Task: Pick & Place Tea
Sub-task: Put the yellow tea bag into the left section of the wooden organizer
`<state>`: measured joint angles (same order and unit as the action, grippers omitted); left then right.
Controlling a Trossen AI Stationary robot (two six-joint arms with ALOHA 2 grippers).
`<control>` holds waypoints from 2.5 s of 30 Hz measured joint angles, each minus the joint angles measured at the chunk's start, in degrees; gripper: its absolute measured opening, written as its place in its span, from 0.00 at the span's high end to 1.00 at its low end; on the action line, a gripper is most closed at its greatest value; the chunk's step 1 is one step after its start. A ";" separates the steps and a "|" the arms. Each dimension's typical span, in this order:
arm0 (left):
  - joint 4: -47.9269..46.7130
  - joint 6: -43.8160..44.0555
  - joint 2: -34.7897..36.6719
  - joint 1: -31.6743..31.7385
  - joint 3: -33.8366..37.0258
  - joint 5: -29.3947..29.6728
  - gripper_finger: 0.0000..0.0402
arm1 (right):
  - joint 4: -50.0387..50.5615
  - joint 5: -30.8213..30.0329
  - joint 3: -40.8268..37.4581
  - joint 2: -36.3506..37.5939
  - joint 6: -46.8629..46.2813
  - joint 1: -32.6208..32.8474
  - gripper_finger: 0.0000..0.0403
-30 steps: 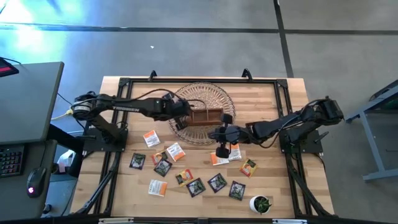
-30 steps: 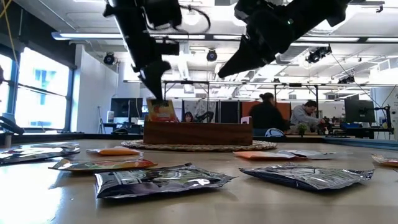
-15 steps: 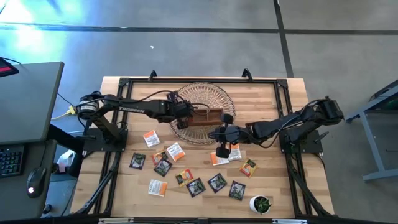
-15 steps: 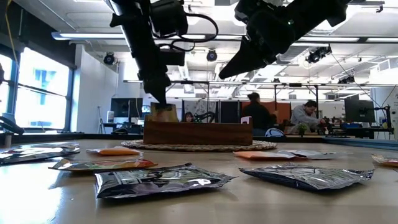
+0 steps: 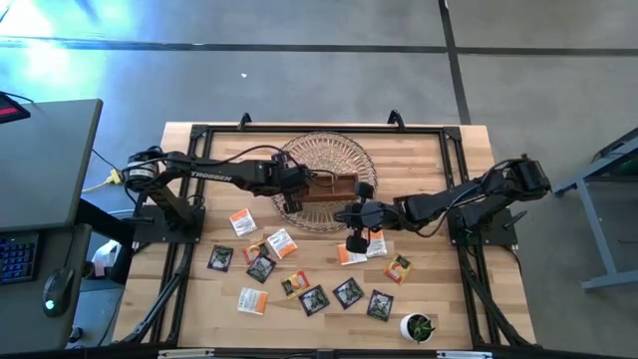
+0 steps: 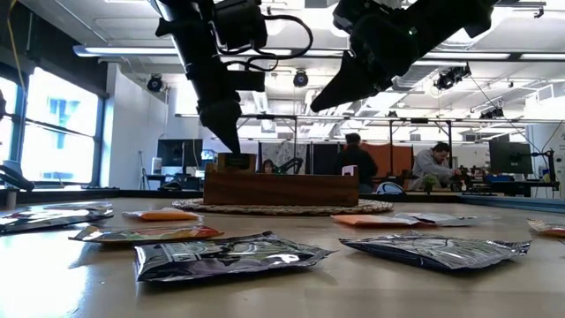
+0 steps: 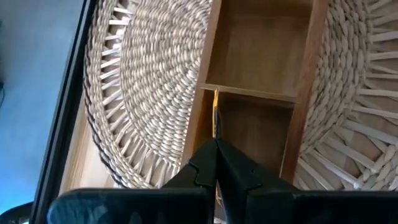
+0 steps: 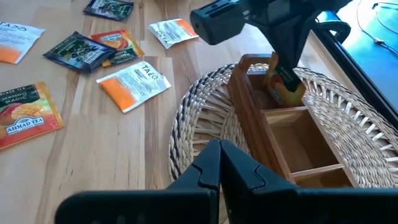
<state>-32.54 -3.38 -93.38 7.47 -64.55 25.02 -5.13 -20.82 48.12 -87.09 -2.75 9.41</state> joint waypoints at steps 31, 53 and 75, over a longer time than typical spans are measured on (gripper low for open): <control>-2.68 0.08 2.16 -0.34 -4.46 11.38 0.64 | -6.19 6.55 0.04 -0.78 -3.08 1.35 0.81; -30.87 12.24 30.93 -4.75 -14.82 -4.92 0.78 | 5.43 19.01 7.23 -5.33 -13.40 -4.03 0.70; 8.36 19.15 54.90 -6.76 29.14 -23.27 0.78 | 56.54 25.53 7.24 -4.35 -43.81 11.61 0.70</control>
<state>-24.18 15.77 -38.48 0.71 -35.42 1.76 51.41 4.71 55.36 -91.44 -46.56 21.02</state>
